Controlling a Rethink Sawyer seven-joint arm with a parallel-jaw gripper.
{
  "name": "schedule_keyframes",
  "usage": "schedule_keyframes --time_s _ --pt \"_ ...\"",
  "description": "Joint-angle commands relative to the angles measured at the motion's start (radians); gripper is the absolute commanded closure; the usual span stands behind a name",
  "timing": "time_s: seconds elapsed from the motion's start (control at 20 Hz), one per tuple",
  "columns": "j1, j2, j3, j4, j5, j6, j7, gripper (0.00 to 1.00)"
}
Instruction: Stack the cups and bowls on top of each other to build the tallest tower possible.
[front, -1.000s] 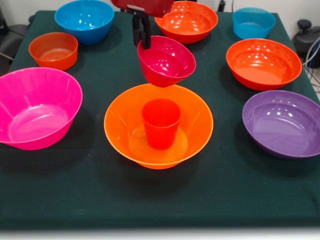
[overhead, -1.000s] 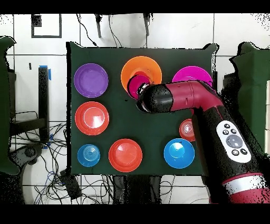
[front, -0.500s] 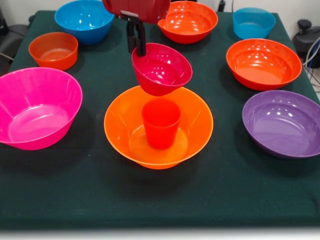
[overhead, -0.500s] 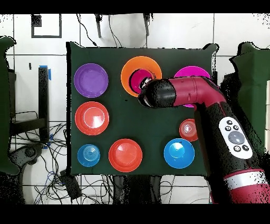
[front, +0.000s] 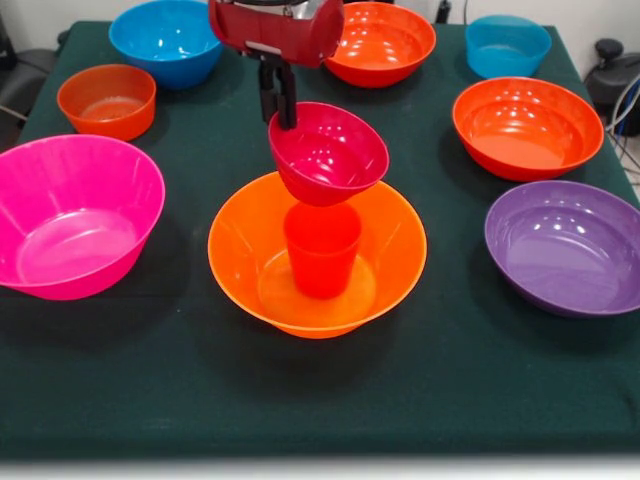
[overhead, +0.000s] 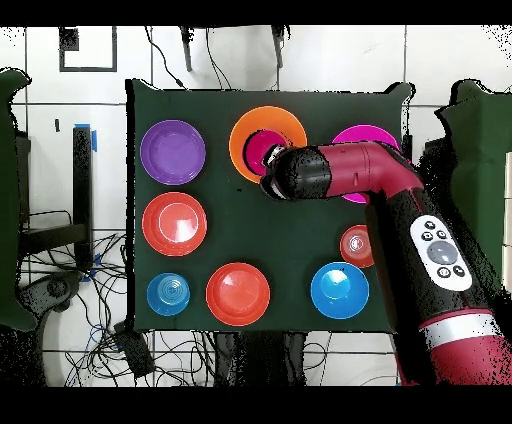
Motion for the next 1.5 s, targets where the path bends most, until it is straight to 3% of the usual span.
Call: schedule_keyframes --time_s 0.05,0.6,1.5 --pt "0.035 0.029 0.012 -0.038 -0.055 0.121 -0.264 1.00" --pt "-0.002 0.024 0.044 -0.029 -0.028 0.138 -0.302 1.00" --pt "0.007 0.020 0.055 -0.070 -0.028 0.186 -0.290 1.00"
